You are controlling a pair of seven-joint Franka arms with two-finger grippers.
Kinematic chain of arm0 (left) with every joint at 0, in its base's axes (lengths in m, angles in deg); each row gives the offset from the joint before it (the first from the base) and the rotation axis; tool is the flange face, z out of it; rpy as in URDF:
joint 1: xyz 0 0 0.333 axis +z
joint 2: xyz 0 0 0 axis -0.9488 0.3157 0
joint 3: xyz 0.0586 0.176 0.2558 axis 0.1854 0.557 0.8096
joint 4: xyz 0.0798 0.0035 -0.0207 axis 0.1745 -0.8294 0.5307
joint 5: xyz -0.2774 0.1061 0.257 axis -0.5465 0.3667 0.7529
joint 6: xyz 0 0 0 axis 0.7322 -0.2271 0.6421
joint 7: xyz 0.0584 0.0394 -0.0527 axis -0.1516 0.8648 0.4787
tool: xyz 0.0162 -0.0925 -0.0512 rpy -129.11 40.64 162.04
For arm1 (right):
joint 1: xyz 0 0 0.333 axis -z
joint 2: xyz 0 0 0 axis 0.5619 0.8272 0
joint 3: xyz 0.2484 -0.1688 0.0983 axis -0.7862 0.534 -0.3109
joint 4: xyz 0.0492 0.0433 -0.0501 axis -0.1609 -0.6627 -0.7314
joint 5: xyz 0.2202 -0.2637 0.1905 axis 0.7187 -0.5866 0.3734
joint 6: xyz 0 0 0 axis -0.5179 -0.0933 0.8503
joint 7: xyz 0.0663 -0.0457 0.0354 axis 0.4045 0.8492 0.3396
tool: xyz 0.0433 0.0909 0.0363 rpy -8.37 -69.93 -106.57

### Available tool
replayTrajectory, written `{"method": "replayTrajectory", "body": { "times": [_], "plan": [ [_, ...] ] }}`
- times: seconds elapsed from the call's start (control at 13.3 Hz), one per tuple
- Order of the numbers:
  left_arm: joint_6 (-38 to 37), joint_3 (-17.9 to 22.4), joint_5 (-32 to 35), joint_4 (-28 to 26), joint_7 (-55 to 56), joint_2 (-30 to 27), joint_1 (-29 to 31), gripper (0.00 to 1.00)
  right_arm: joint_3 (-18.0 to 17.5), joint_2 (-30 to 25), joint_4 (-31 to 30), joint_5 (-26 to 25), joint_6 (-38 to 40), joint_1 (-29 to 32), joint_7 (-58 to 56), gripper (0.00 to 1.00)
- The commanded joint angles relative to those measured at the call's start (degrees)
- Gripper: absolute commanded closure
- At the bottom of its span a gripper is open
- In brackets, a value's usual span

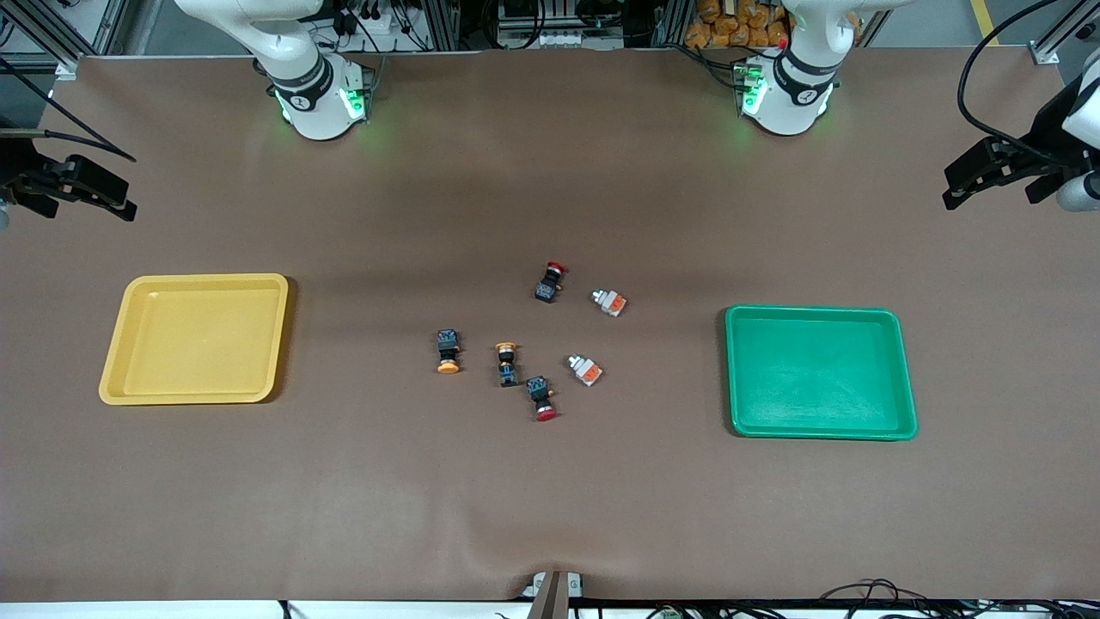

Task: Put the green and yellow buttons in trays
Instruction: 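Move the left gripper from rest toward the buttons beside the green tray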

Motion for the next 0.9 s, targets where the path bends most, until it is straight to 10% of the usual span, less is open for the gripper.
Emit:
{"method": "replayTrajectory", "body": {
  "times": [0.0,0.83],
  "plan": [
    [-1.24,-0.35,0.35,1.15,-0.26,0.15,0.54,0.0,-0.28,0.36,1.01,0.16,0.78,0.34,0.87,0.0],
    [-1.42,0.18,0.17,1.5,-0.69,1.03,0.72,0.0,-0.28,0.36,1.01,0.16,0.78,0.43,0.79,0.0]
  ]
}}
